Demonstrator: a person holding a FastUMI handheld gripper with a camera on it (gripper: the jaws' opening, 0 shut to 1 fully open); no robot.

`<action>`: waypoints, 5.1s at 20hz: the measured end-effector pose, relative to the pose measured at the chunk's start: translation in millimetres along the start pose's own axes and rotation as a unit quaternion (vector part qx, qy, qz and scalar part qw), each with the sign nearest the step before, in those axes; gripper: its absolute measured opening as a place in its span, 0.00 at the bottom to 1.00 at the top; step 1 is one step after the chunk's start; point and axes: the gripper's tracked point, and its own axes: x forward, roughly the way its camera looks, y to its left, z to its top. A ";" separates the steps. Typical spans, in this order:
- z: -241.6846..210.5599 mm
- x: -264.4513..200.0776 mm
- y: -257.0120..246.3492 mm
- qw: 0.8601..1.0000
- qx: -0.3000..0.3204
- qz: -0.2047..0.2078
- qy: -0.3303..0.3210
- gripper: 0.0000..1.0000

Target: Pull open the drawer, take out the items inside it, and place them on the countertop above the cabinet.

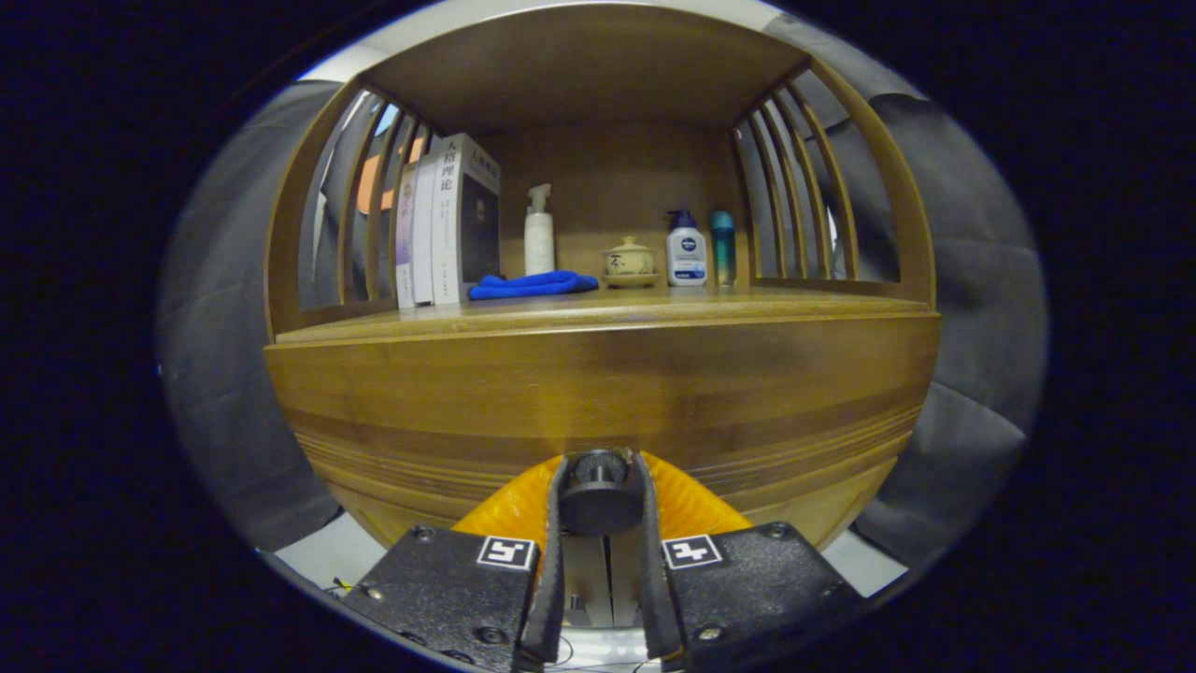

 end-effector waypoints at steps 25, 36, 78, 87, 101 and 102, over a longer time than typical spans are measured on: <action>-39.3 -130.4 -3.6 1.000 0.006 -0.004 -0.008 0.34; -54.1 -165.2 -1.4 1.000 0.009 0.003 0.004 0.33; 165.2 -108.0 20.5 0.982 -0.012 0.050 0.182 0.99; 59.1 -69.1 19.9 0.927 0.033 0.011 0.372 0.98; -38.7 -91.7 7.1 0.853 0.014 -0.028 0.521 0.89; -41.5 -92.6 5.3 0.851 0.013 -0.028 0.523 0.83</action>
